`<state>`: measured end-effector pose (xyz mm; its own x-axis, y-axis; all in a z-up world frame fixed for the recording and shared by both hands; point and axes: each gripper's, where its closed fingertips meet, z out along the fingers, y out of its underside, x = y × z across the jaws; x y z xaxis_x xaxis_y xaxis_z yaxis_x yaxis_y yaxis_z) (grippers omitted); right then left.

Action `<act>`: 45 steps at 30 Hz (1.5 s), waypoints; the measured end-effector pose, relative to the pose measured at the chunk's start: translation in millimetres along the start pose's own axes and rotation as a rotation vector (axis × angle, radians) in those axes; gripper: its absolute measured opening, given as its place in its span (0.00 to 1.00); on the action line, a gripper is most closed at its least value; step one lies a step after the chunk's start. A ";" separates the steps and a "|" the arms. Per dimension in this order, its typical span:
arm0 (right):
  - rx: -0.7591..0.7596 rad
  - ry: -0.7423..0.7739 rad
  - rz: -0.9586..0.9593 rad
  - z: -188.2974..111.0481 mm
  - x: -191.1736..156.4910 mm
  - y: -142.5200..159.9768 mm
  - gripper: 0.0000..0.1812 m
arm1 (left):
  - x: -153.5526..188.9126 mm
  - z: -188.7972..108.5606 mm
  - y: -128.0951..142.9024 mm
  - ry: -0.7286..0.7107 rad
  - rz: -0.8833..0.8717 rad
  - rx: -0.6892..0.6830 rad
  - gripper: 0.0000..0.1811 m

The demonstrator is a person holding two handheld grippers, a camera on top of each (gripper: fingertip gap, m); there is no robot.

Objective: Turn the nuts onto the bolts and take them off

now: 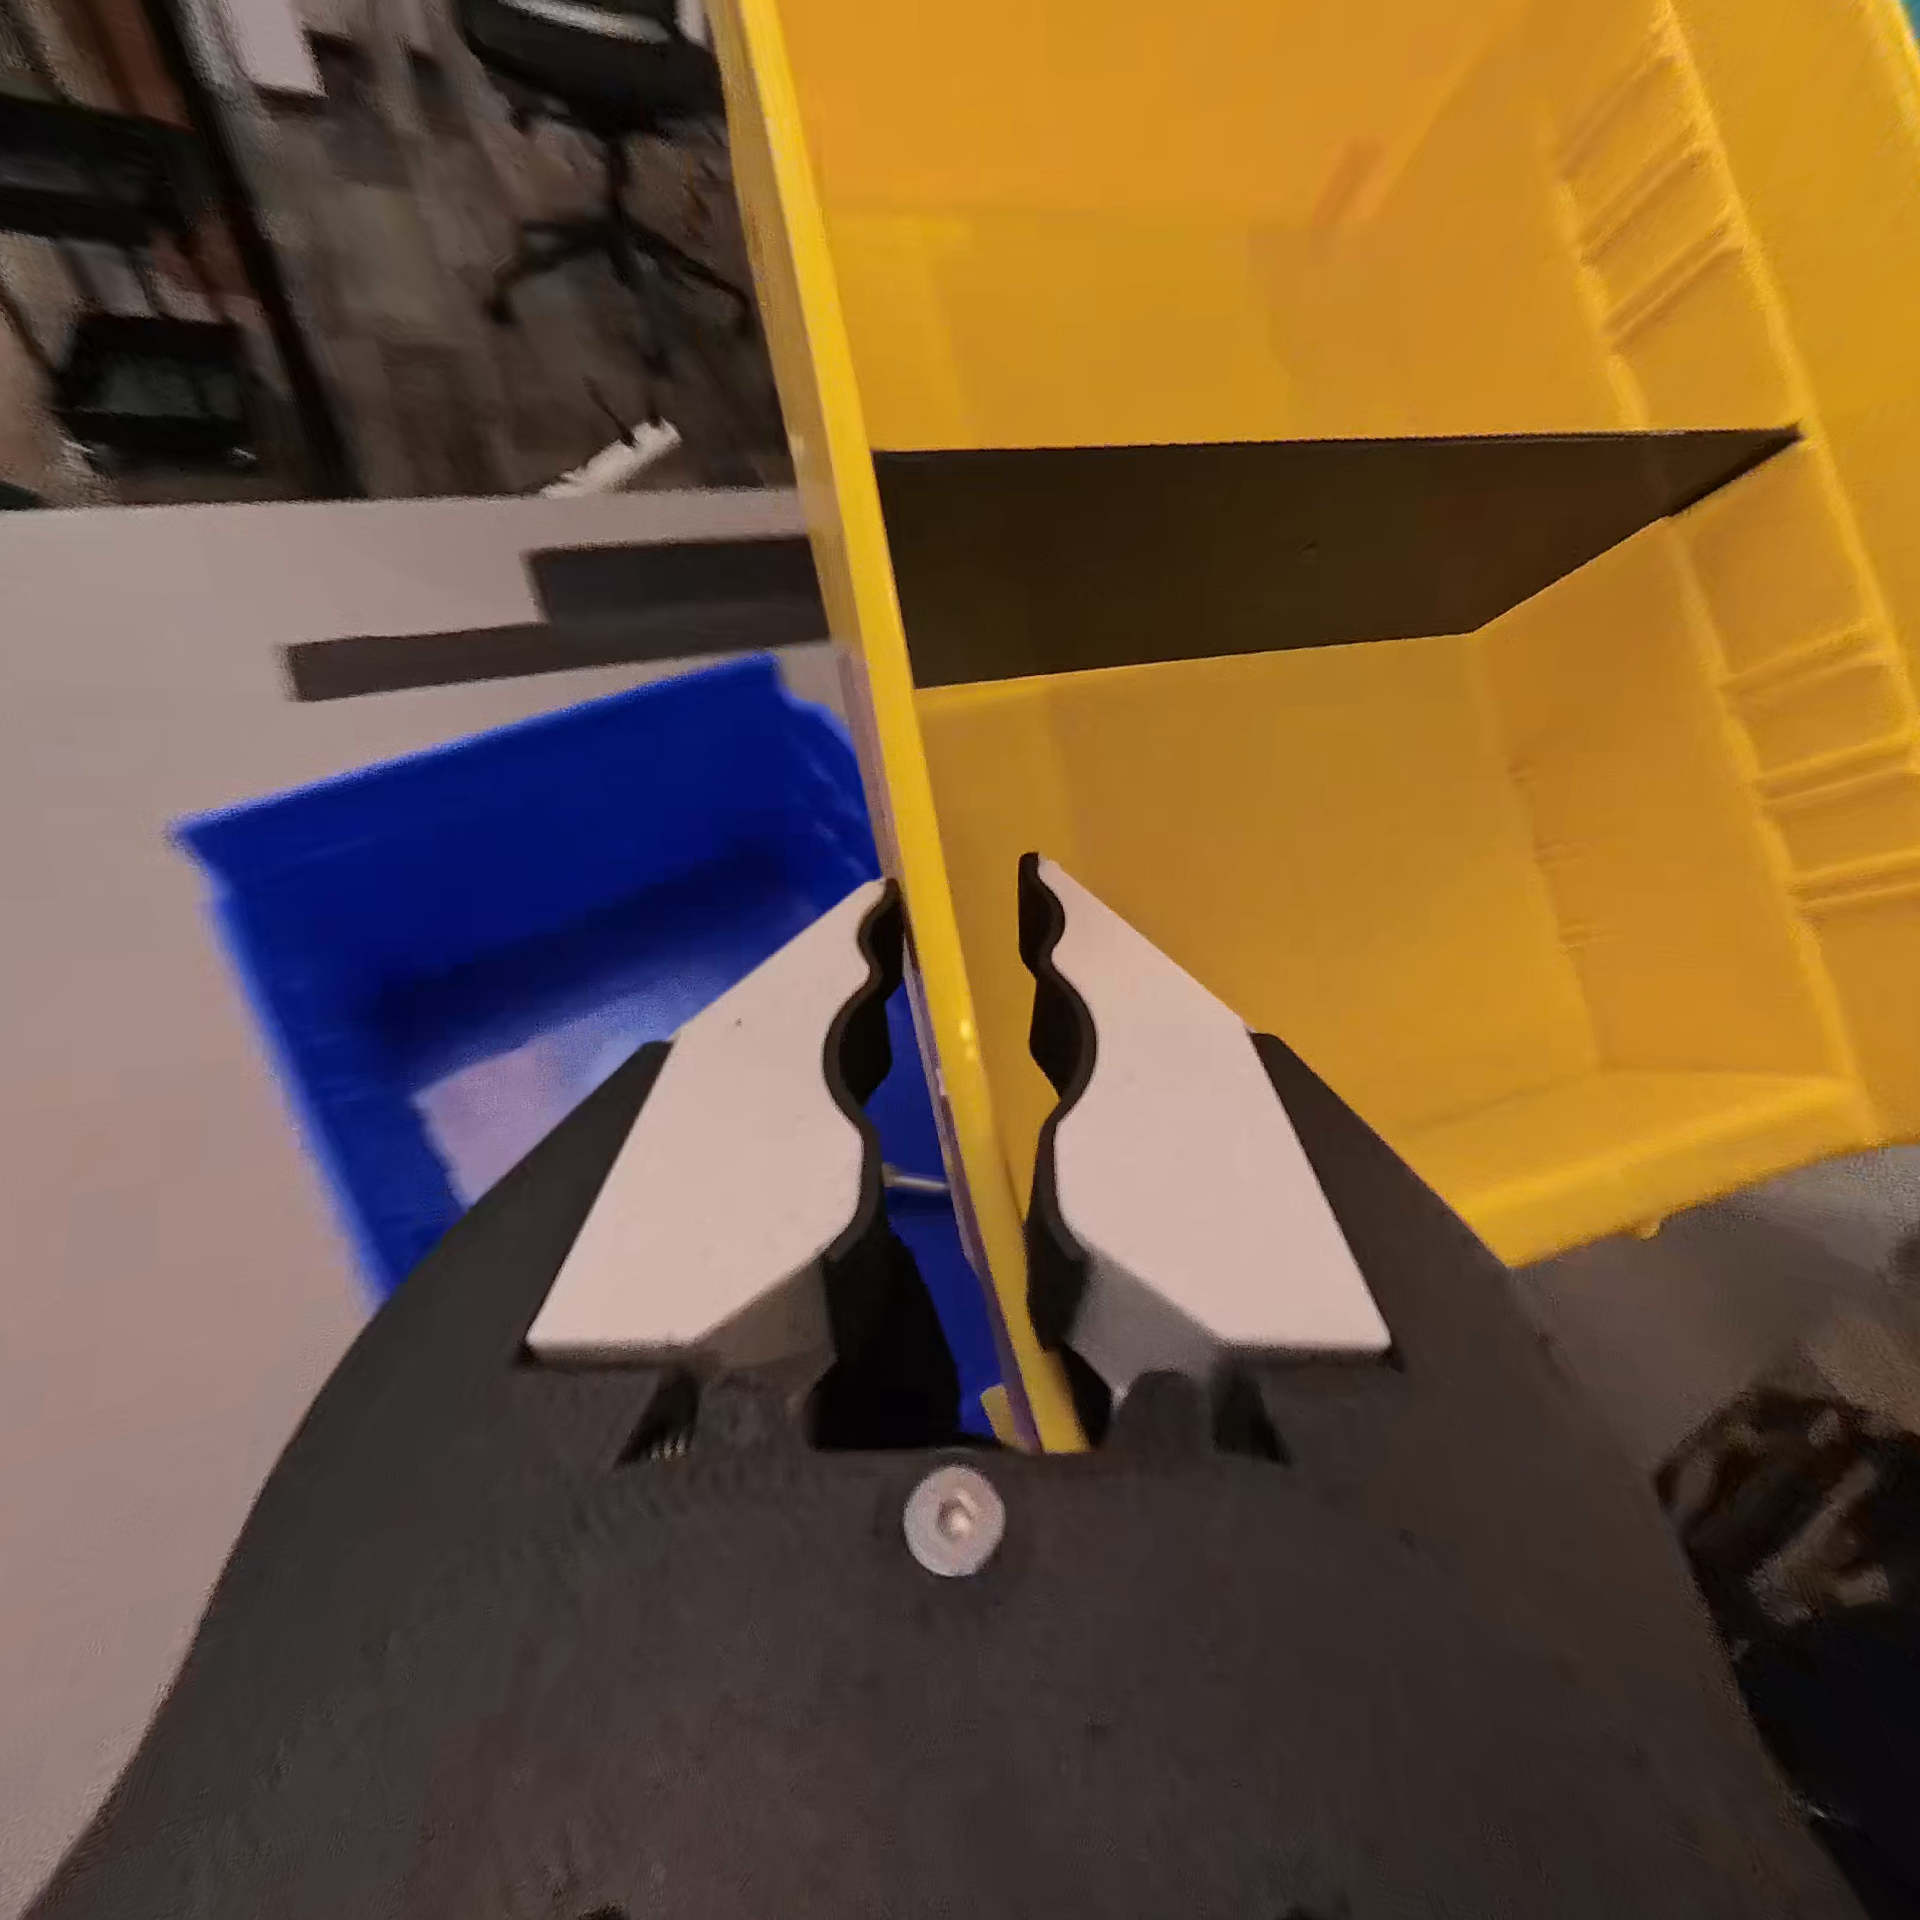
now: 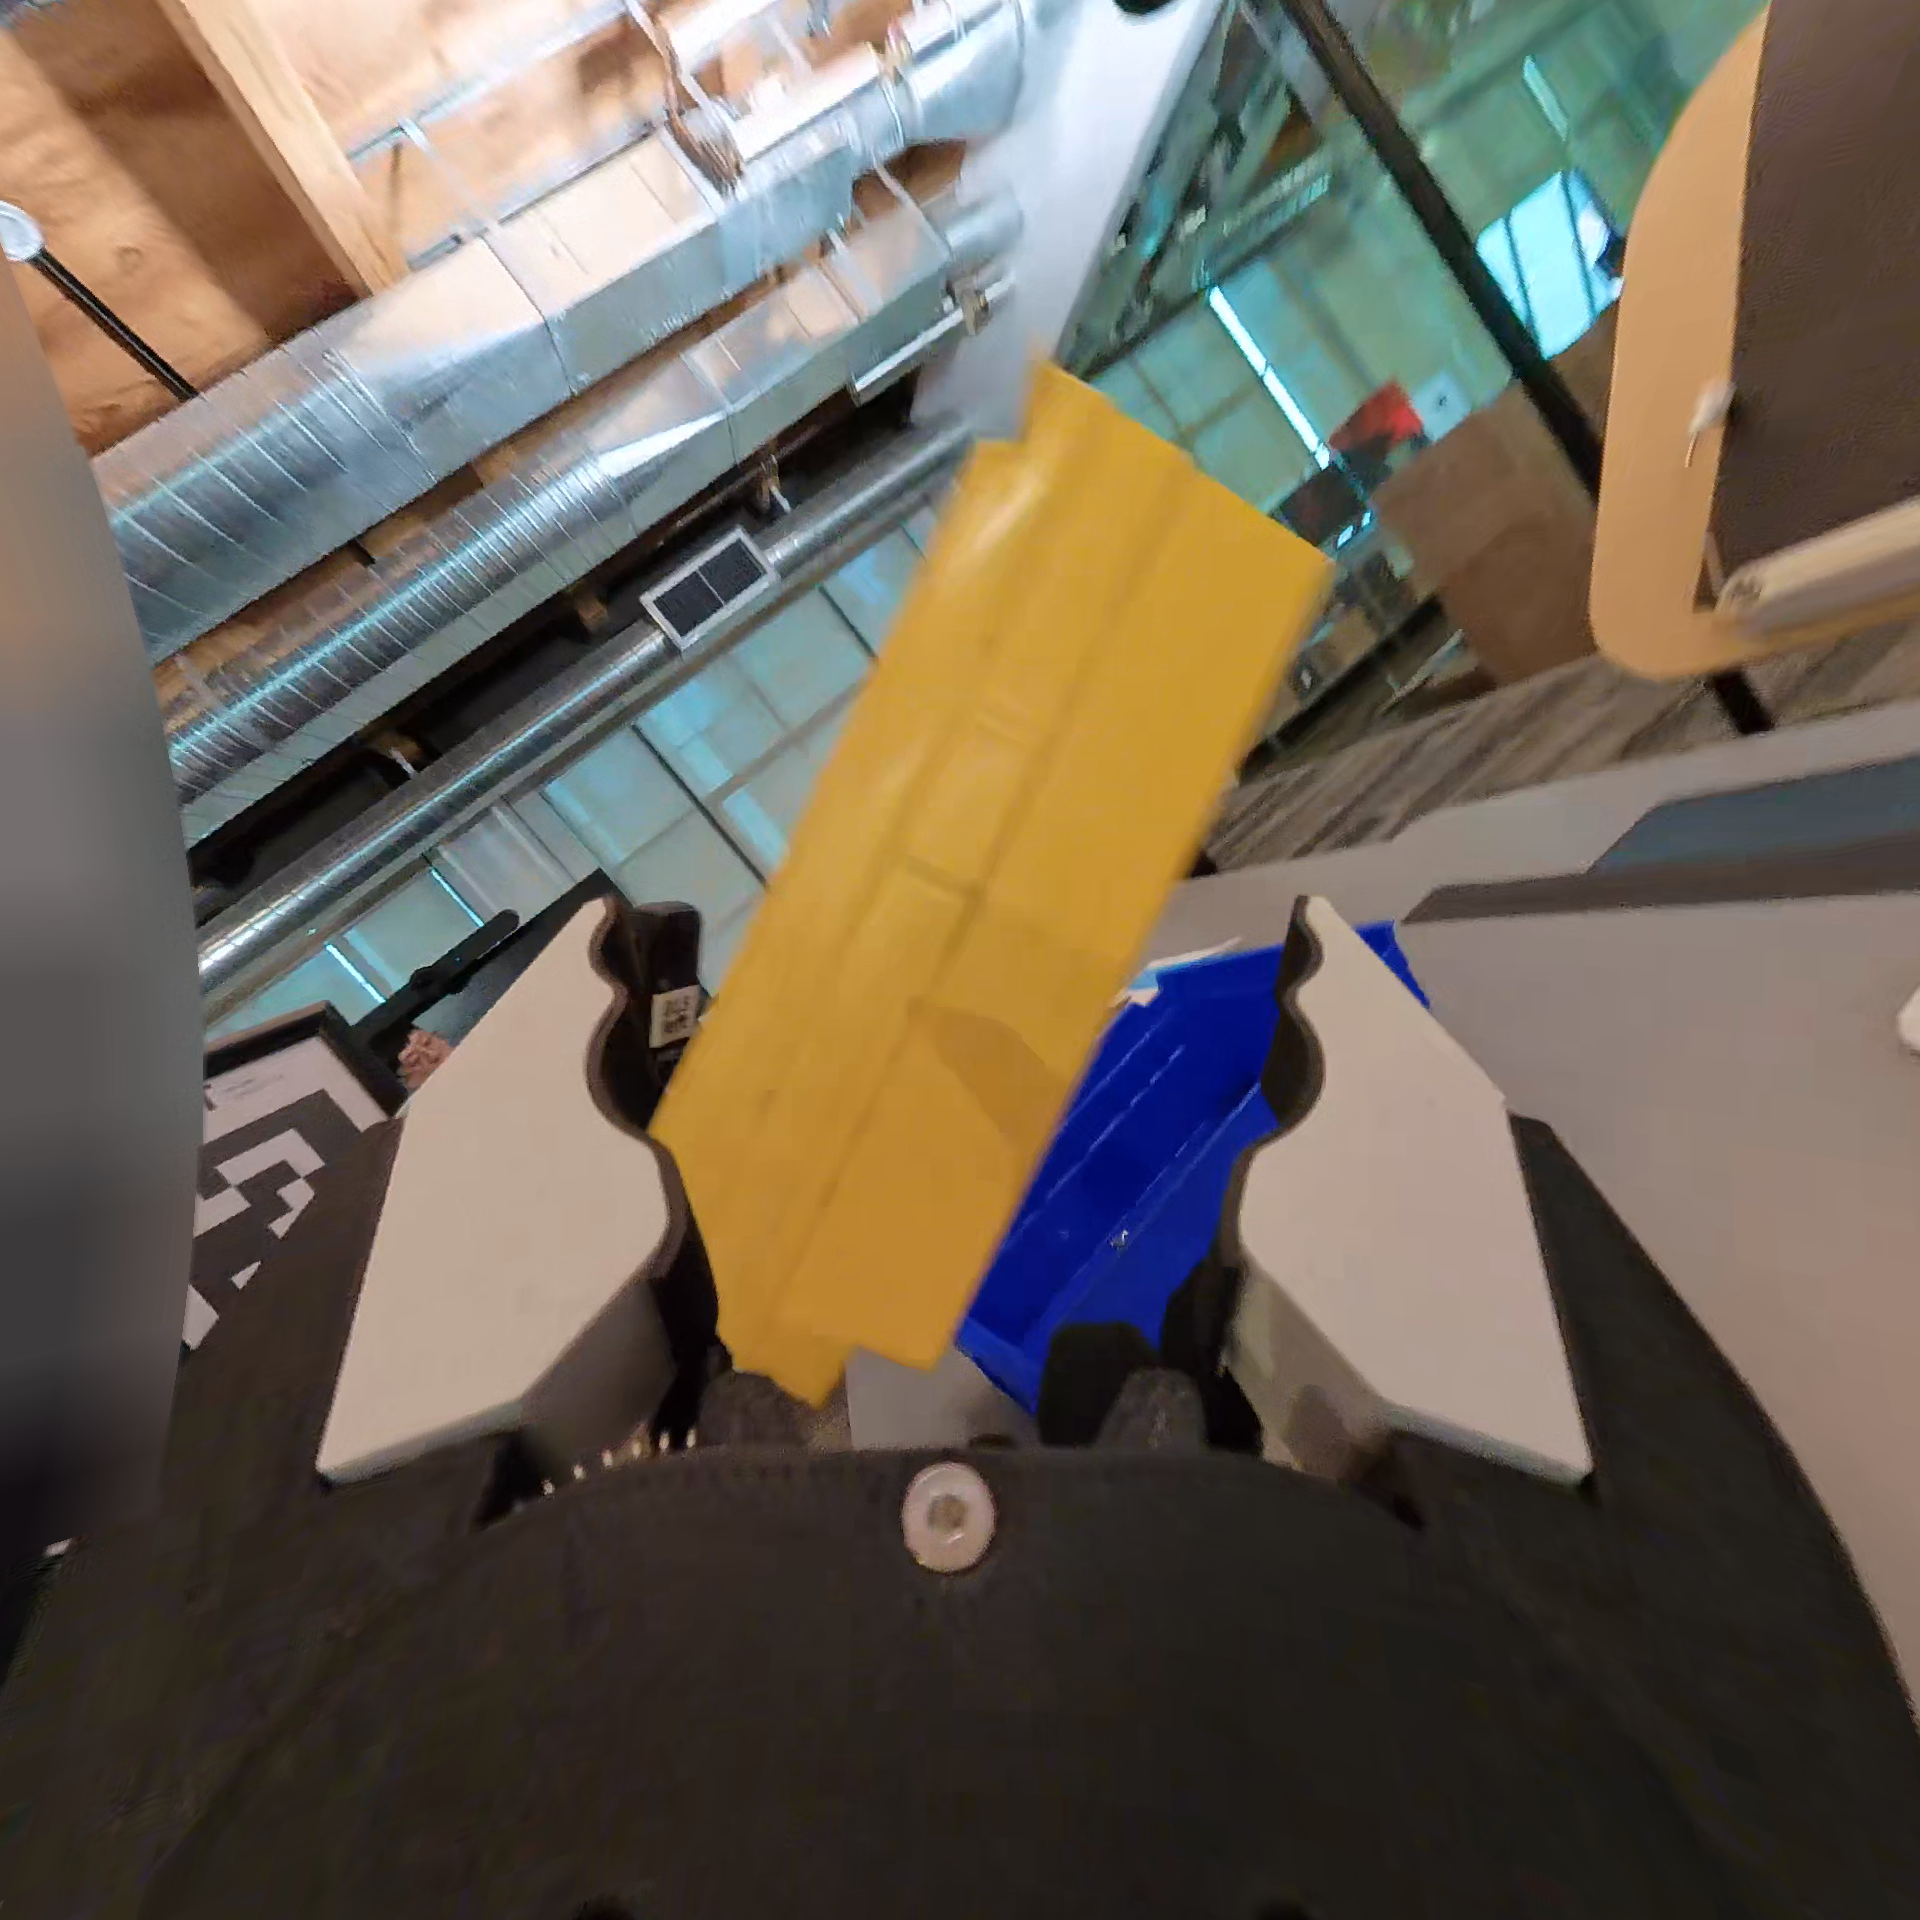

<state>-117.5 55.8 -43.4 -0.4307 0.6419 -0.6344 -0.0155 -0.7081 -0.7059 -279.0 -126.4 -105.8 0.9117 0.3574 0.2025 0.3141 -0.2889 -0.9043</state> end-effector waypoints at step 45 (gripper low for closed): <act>-0.015 0.536 -0.126 -344.7 207.4 -153.8 0.53 | 427.6 255.2 145.0 0.722 -0.081 -0.403 0.49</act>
<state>106.6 399.2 -175.0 0.0932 0.7841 -0.6136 -0.0225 -0.6145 -0.7886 88.9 211.2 -246.2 0.7849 -0.2274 0.5765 0.3313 -0.6322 -0.7004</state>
